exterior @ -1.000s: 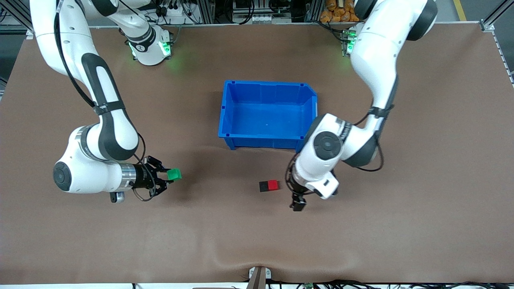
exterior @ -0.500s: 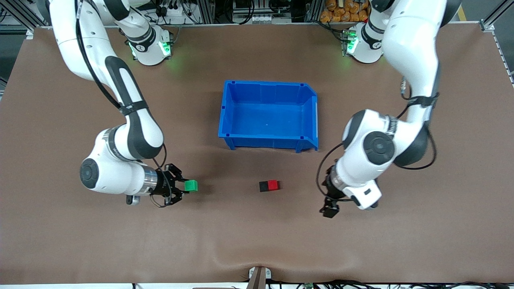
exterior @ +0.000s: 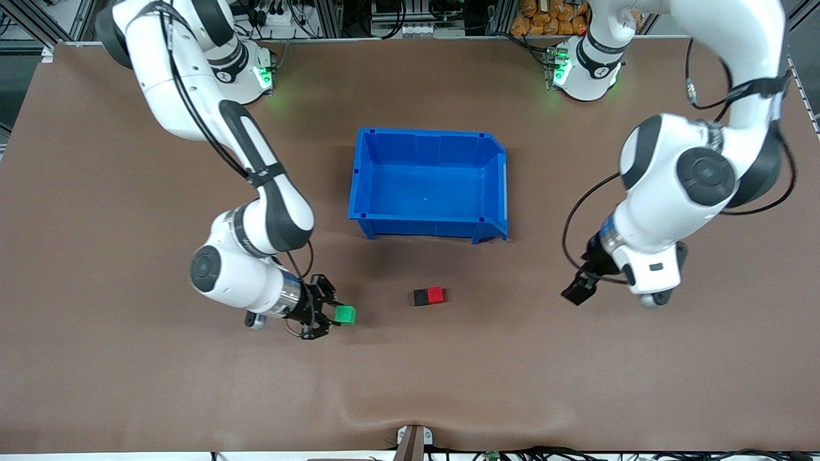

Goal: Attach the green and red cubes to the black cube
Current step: 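Carry the green cube toward the black cube while the left gripper withdraws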

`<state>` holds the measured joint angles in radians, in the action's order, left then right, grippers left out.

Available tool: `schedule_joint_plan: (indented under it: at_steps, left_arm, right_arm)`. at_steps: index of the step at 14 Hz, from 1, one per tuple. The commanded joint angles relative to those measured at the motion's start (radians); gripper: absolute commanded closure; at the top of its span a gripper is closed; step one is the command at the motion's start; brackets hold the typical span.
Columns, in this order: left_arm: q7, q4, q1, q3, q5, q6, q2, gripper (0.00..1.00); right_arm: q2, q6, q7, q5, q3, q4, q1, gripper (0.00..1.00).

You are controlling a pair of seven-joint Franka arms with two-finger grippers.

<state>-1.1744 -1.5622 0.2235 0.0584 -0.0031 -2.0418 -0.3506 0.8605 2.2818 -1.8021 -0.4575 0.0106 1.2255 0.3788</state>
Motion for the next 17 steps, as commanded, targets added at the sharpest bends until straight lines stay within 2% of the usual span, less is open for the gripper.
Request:
schedule_joint_plan:
  at_steps: [1,3,8,11,14,17]
  left_arm:
    - [0.187,-0.113,-0.074,0.011,-0.003,-0.006,0.114,0.00]
    - [0.341,-0.111,-0.125,0.012,-0.009,0.041,0.136,0.00]
    - [0.704,-0.110,-0.200,0.011,-0.026,0.187,0.217,0.00]
    - [0.890,-0.101,-0.202,-0.008,-0.023,0.262,0.249,0.00]
    - [1.096,-0.039,-0.187,-0.035,-0.012,0.388,0.249,0.00]
    - [1.165,-0.004,-0.185,-0.031,-0.011,0.468,0.284,0.00]
  right_arm:
    - [0.092,0.048,-0.057,-0.016,0.000,-0.109,0.028,1.00]
    - [0.124,0.116,-0.072,-0.016,0.014,-0.112,0.046,1.00]
    - [0.153,0.110,-0.104,-0.015,0.016,-0.110,0.100,1.00]
    - [0.170,0.108,-0.131,-0.015,0.016,-0.109,0.132,1.00]
    - [0.175,0.105,-0.132,-0.013,0.016,-0.100,0.150,1.00]
    - [0.176,0.100,-0.132,-0.009,0.016,-0.093,0.160,1.00]
